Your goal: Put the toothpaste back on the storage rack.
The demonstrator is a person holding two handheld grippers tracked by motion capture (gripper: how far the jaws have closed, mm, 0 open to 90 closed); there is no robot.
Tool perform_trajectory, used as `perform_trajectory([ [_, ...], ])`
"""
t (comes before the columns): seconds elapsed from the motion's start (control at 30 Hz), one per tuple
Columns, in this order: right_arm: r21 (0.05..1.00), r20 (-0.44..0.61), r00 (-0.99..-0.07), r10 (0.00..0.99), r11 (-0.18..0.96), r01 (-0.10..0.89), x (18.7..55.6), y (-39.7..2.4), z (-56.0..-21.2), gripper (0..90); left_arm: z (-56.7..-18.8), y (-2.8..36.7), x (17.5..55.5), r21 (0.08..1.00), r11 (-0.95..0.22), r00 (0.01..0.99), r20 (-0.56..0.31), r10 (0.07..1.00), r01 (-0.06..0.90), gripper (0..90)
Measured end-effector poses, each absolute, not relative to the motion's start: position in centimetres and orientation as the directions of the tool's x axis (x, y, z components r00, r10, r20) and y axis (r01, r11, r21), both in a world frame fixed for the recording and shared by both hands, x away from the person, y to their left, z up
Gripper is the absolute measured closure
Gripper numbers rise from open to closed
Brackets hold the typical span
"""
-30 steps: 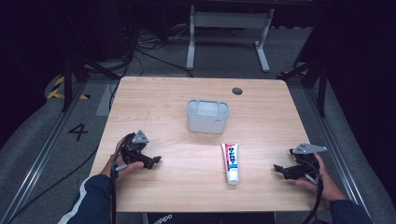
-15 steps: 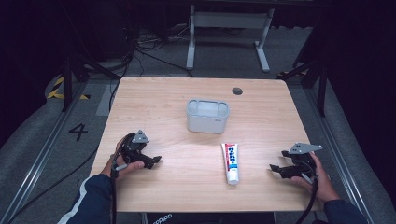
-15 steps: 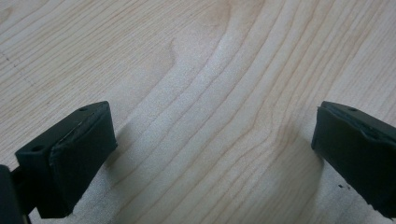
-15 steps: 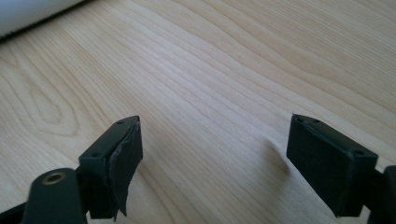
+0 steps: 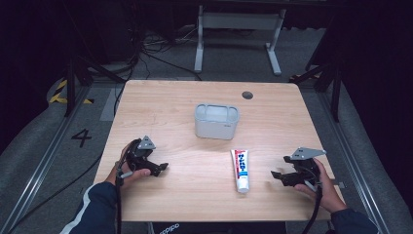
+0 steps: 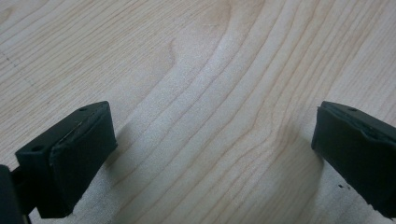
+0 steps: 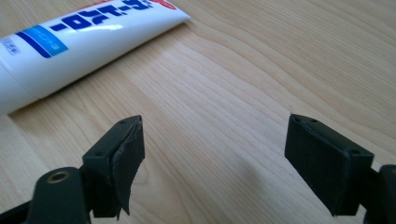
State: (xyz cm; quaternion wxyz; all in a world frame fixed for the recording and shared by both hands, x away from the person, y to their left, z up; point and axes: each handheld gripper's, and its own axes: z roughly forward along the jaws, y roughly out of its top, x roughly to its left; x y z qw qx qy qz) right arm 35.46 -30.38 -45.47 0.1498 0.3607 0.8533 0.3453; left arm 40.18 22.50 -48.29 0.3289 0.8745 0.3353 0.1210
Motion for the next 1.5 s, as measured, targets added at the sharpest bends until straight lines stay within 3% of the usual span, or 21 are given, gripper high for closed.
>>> perform_trajectory([
  [0.97,0.712,-0.054,-0.758,0.650,0.557,0.427,36.0,-21.8,-43.5,23.1,-48.4,22.5,40.2,0.662,-0.553,0.743,-0.008,0.669,0.506,0.0],
  [1.5,0.677,-0.047,-0.747,0.664,0.570,0.465,37.0,-18.7,-44.4,20.8,-48.3,22.5,40.2,0.659,-0.556,0.744,-0.008,0.668,0.507,0.0],
])
